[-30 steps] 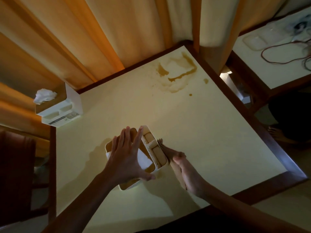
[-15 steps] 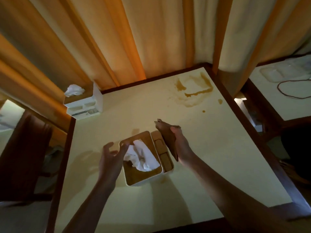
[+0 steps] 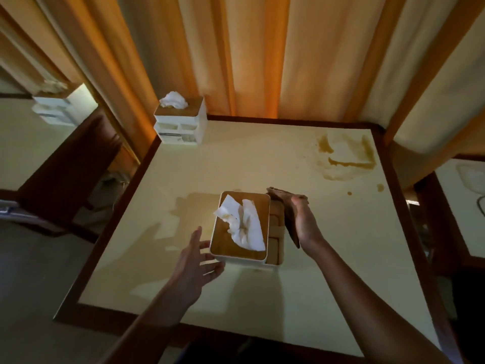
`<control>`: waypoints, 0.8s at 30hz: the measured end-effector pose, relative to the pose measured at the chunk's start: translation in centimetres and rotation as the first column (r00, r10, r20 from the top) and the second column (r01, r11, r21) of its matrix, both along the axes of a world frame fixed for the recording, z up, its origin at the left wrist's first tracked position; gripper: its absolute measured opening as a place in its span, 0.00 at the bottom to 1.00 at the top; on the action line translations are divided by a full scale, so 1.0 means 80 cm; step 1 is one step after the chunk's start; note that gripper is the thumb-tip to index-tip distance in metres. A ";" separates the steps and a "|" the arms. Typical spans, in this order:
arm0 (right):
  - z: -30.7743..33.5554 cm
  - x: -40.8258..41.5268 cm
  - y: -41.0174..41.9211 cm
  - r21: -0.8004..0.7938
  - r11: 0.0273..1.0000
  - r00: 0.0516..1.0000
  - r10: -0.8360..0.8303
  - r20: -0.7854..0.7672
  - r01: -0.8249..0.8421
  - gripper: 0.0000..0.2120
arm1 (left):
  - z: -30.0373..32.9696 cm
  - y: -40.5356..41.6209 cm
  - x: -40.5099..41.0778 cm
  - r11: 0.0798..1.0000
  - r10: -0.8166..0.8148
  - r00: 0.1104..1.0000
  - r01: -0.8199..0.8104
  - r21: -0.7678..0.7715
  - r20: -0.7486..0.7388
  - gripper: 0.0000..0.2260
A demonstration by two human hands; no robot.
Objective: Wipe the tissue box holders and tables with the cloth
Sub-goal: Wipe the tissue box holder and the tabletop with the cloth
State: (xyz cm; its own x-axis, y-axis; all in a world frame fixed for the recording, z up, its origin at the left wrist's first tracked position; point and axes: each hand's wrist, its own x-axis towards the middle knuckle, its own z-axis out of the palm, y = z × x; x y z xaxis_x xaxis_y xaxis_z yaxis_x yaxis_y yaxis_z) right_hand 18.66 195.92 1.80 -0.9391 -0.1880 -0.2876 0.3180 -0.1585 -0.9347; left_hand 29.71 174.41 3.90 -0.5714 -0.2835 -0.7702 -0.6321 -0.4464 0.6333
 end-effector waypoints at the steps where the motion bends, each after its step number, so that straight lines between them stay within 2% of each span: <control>1: -0.003 0.004 0.004 0.003 0.999 0.999 -0.043 0.013 0.043 0.23 | -0.003 -0.001 0.000 1.000 0.004 1.000 -0.004 0.002 -0.009 0.23; 4: -0.019 0.025 0.020 0.014 0.983 0.982 -0.185 0.048 0.184 0.26 | -0.010 -0.007 -0.004 0.999 0.029 0.997 -0.031 -0.020 -0.067 0.22; 9: -0.034 0.093 0.040 0.038 0.960 0.938 -0.278 0.206 0.276 0.17 | -0.012 -0.017 -0.032 0.993 0.043 0.980 -0.063 -0.101 -0.195 0.16; 12: -0.033 0.135 0.047 0.146 0.953 0.925 -0.294 0.240 0.265 0.14 | -0.005 -0.019 -0.055 0.982 -0.088 0.959 0.037 -0.187 -0.270 0.15; 14: -0.040 0.151 0.050 0.117 0.947 0.898 -0.320 0.303 0.298 0.13 | 0.003 -0.018 -0.071 0.944 -0.245 0.904 0.140 -0.298 -0.351 0.13; 15: -0.039 0.157 0.045 0.052 0.958 0.898 -0.281 0.338 0.280 0.13 | 0.009 -0.017 -0.078 0.857 -0.399 0.846 0.208 -0.471 -0.353 0.15; 16: -0.041 0.162 0.042 0.026 0.953 0.884 -0.288 0.369 0.301 0.15 | 0.015 -0.017 -0.086 0.659 -0.594 0.757 0.263 -0.705 -0.273 0.21; 17: -0.041 0.166 0.040 -0.011 0.943 0.853 -0.297 0.429 0.333 0.18 | 0.021 -0.015 -0.092 0.380 -0.759 0.640 0.285 -0.880 -0.120 0.30; 18: -0.046 0.167 0.042 -0.052 0.938 0.845 -0.285 0.452 0.344 0.19 | 0.027 -0.010 -0.097 0.125 -0.865 0.500 0.292 -0.948 0.041 0.39; 19: -0.046 0.166 0.041 -0.064 0.932 0.842 -0.292 0.455 0.357 0.19 | 0.033 -0.005 -0.102 -0.078 -0.913 0.361 0.310 -0.948 0.193 0.47; 20: -0.051 0.165 0.043 -0.056 0.926 0.839 -0.311 0.446 0.373 0.19 | 0.036 0.001 -0.106 -0.219 -0.919 0.247 0.333 -0.917 0.309 0.52; 21: -0.056 0.163 0.045 -0.027 0.918 0.825 -0.341 0.451 0.395 0.19 | 0.036 0.006 -0.109 -0.309 -0.907 0.168 0.356 -0.882 0.386 0.54; 22: -0.058 0.160 0.045 -0.010 0.909 0.813 -0.367 0.453 0.416 0.20 | 0.033 0.010 -0.113 -0.360 -0.894 0.127 0.369 -0.857 0.431 0.53; 24: -0.056 0.157 0.047 -0.031 0.898 0.807 -0.378 0.454 0.438 0.21 | 0.029 0.014 -0.122 -0.358 -0.898 0.132 0.338 -0.870 0.420 0.48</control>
